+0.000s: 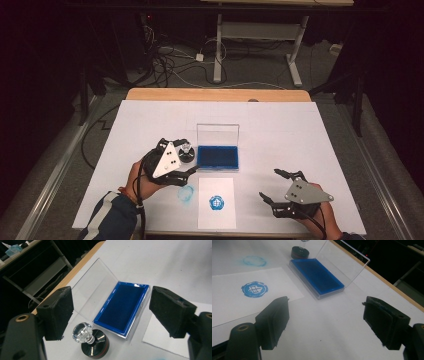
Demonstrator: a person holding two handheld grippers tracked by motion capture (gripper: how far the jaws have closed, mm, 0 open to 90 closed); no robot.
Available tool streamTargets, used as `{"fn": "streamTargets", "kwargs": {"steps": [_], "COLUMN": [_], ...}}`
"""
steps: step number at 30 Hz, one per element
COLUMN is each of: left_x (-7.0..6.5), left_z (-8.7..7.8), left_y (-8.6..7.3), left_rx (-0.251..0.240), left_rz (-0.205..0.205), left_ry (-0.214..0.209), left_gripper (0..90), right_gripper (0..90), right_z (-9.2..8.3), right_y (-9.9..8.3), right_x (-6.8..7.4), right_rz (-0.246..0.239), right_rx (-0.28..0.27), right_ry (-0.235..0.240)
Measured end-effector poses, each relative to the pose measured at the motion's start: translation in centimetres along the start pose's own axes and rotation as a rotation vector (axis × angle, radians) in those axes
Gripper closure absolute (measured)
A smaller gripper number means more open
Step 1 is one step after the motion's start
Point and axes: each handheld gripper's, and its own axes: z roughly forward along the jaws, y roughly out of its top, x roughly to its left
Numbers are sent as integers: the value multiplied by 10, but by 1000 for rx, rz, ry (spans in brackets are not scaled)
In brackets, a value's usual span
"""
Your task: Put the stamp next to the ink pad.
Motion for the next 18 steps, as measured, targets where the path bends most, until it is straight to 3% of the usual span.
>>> {"fn": "streamTargets", "kwargs": {"steps": [8, 18], "left_x": [-7, -12], "left_z": [-8, -18], "left_y": [-7, -25], "left_rx": [-21, -9], "left_rz": [21, 8], "left_ry": [14, 47], "left_gripper": [187, 187], "right_gripper": [209, 207], "right_z": [-5, -14], "right_y": [-3, -9], "right_x": [-4, -11], "right_rz": [16, 44], "right_rx": [-2, -9], "right_ry": [-23, -72]}}
